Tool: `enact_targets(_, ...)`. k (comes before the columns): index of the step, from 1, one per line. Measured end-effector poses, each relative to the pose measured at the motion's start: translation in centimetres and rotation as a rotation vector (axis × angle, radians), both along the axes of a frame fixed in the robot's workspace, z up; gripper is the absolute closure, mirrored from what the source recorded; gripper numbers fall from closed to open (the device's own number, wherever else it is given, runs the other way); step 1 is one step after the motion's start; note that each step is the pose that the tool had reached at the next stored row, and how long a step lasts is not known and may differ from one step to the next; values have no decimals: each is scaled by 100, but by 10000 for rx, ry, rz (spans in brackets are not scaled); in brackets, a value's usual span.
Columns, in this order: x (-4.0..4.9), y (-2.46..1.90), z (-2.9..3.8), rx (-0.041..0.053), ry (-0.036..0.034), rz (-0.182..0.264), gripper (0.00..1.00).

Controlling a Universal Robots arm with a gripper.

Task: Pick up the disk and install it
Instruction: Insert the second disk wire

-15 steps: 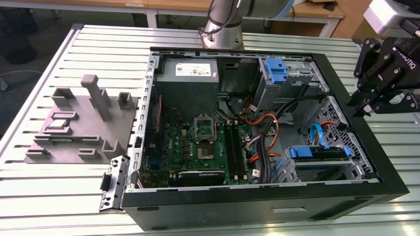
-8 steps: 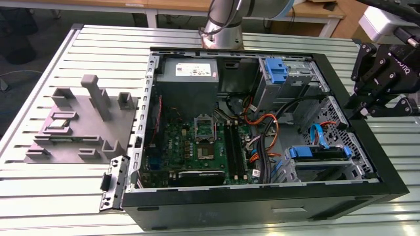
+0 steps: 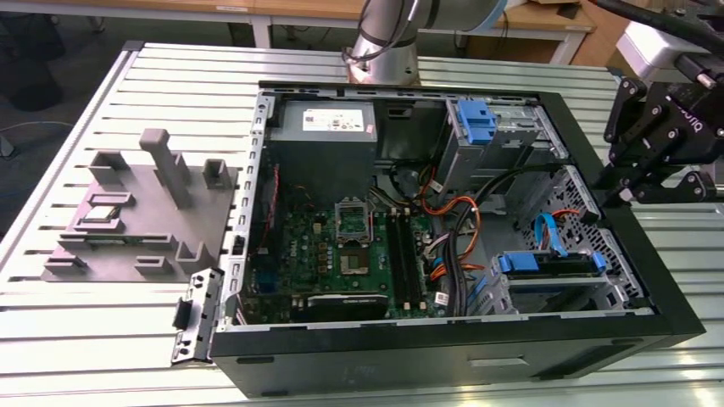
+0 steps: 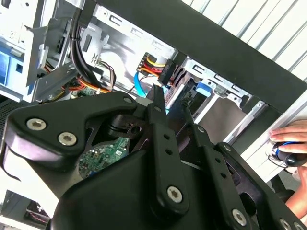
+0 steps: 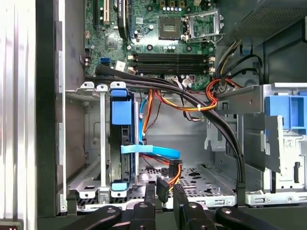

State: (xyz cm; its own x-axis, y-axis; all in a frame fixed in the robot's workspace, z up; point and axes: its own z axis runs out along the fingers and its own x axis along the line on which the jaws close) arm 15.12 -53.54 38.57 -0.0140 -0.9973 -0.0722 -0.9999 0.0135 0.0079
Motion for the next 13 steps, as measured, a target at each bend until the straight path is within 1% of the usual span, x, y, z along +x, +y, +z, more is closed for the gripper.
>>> enact_targets(4,30,1,-64,1,0,0,71)
enact_targets(7,37,3,-118,0,0,-1,71)
enact_targets(10,38,16,-146,-1,0,0,71)
enact_targets(13,38,40,-168,0,0,0,71)
